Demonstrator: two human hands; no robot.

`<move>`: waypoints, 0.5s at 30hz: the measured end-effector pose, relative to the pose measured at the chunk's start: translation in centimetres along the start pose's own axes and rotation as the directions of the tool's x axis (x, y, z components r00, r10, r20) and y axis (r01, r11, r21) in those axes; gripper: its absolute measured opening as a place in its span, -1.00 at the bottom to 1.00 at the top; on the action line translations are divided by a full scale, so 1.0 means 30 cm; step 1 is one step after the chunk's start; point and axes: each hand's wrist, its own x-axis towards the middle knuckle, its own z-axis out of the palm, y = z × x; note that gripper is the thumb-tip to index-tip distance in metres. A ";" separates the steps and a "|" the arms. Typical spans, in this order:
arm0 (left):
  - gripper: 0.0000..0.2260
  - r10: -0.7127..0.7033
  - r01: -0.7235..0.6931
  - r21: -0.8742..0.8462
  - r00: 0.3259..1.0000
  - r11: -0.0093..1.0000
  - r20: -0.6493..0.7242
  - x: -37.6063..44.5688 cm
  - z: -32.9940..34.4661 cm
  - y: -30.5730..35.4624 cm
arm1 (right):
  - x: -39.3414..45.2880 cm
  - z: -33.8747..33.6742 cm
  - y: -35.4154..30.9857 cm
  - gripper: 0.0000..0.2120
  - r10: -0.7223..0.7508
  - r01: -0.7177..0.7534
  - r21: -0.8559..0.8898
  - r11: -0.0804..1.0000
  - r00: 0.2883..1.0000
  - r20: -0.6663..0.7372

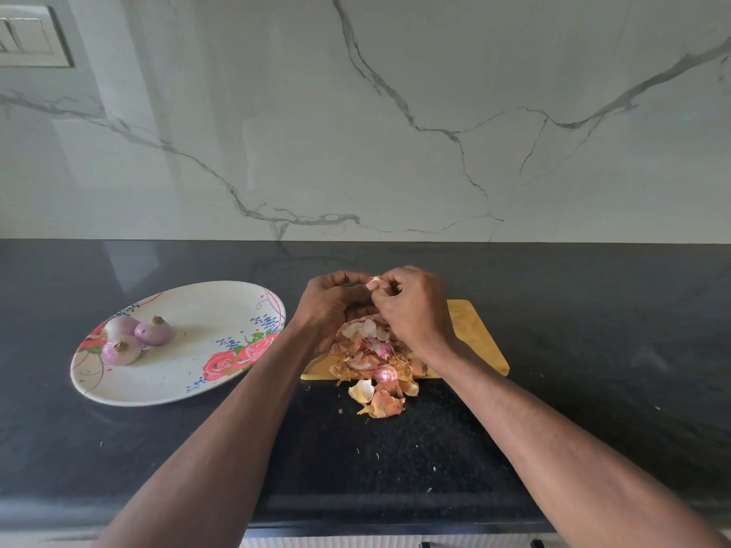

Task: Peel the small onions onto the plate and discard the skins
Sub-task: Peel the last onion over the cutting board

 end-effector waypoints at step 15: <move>-0.83 -0.146 0.150 -0.220 0.989 0.964 0.036 0.010 -0.013 0.021 | 0.032 -0.045 -0.012 -0.90 0.401 -0.412 0.428 0.804 0.908 0.121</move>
